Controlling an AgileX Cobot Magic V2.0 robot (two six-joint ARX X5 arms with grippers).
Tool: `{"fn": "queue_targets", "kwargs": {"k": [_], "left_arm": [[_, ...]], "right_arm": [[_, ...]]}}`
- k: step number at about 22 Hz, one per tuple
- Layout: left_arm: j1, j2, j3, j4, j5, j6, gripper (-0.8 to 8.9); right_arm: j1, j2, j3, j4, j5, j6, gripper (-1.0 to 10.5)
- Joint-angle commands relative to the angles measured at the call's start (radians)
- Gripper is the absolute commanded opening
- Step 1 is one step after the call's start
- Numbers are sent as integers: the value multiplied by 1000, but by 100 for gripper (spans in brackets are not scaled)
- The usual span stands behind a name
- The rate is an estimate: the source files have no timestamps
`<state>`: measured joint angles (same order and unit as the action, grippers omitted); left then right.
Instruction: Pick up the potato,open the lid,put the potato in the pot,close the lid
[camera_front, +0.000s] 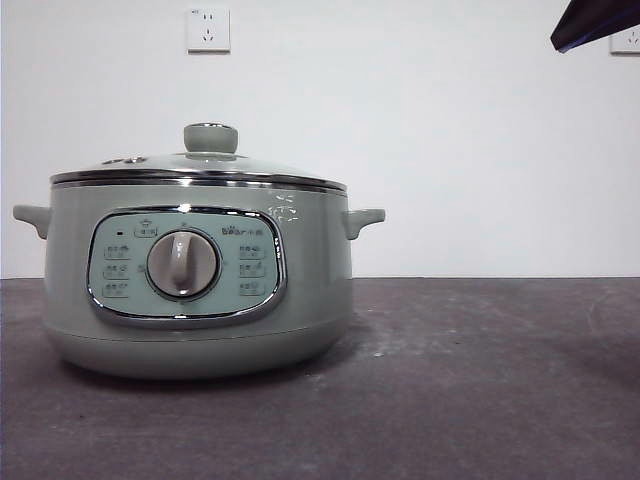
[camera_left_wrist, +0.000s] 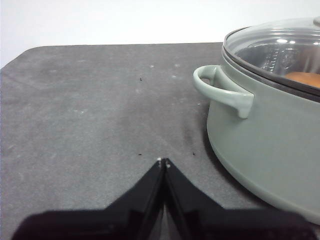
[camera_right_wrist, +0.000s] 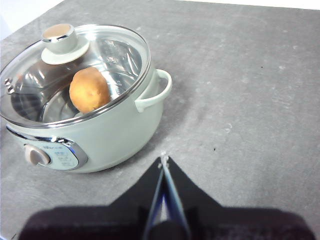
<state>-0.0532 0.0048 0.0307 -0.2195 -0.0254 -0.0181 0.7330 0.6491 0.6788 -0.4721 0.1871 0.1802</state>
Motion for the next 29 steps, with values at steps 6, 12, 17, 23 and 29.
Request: {"fn": "queue_targets", "kwargs": {"k": [6, 12, 17, 23, 29], "left_arm": [[3, -3, -14, 2, 2, 8, -3], [3, -3, -14, 2, 2, 8, -3], [3, -3, -14, 2, 2, 8, -3], [3, -3, -14, 2, 2, 8, -4], [3, -3, -14, 2, 2, 9, -3]], "right_arm": [[1, -2, -7, 7, 2, 10, -16], [1, -2, -7, 7, 2, 10, -16], [-4, -42, -7, -27, 6, -152, -16], [-364, -253, -45, 34, -111, -162, -16], [-640, -399, -254, 212, -111, -107, -16]]}}
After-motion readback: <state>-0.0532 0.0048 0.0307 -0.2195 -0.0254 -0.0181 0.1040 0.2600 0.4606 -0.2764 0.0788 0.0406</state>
